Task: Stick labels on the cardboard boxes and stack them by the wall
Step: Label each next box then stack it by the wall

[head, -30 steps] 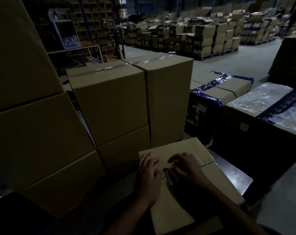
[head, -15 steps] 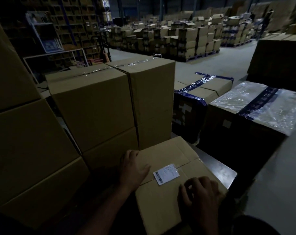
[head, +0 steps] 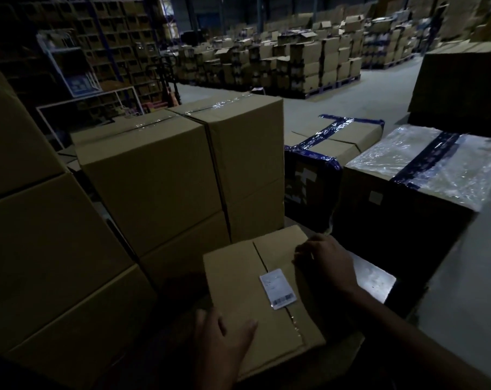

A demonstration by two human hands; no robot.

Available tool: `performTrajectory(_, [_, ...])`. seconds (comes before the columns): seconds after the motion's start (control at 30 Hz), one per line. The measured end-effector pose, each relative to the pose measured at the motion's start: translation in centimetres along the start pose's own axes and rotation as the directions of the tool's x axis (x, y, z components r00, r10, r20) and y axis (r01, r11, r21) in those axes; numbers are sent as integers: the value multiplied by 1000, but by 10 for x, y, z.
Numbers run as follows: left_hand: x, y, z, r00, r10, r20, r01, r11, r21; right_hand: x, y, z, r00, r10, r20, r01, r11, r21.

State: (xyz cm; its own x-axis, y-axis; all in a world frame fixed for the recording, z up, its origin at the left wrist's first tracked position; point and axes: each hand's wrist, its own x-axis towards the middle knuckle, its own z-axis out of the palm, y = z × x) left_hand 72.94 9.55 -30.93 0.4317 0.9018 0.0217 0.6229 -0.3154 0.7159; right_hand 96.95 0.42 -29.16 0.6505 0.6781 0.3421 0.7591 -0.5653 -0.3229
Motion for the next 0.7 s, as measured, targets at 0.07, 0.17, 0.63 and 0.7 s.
performTrajectory(0.07, [-15, 3, 13, 1000, -21, 14, 23, 994, -109, 9, -3, -1, 995, -85, 59, 85, 996, 7])
performTrajectory(0.17, [-28, 2, 27, 997, 79, -5, -78, 970, -230, 19, 0, 10, 978, -182, 102, 173, 981, 88])
performTrajectory(0.63, [63, 27, 10, 895, 435, 93, -441, 896, 56, -51, -42, 31, 997, 72, 8, -72, 987, 142])
performTrajectory(0.7, [76, 27, 21, 881, 447, 156, -457, 888, 37, -50, -44, 31, 995, 99, 4, -99, 984, 148])
